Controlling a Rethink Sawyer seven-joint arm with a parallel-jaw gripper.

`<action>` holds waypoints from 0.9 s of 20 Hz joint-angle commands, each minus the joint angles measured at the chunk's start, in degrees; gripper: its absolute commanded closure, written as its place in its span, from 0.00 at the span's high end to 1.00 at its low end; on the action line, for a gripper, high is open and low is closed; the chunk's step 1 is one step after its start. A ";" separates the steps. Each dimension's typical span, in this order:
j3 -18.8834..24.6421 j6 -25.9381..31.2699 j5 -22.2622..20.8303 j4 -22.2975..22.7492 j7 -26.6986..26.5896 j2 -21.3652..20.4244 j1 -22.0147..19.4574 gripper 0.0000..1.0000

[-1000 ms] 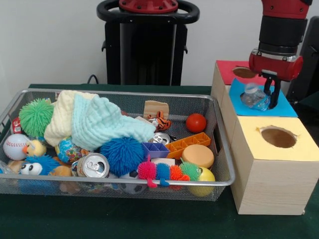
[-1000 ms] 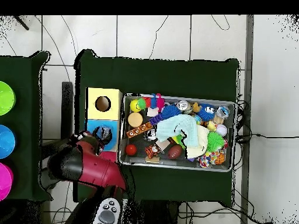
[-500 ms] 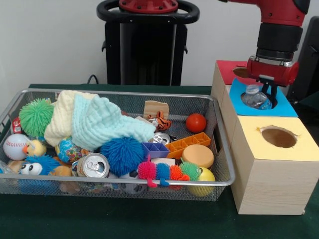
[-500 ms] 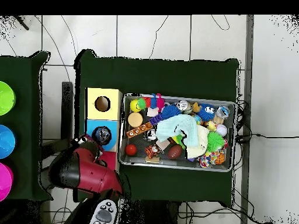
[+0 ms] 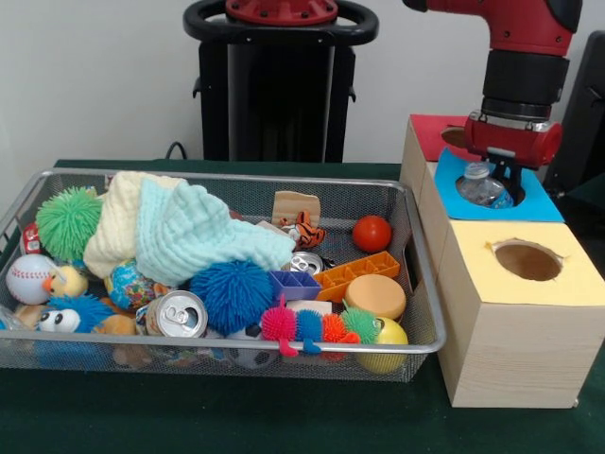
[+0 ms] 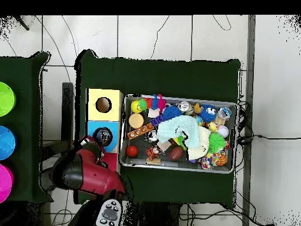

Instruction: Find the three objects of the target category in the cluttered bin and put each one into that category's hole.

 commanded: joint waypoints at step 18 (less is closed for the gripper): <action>2.10 17.14 2.55 6.39 12.44 0.54 0.16 0.00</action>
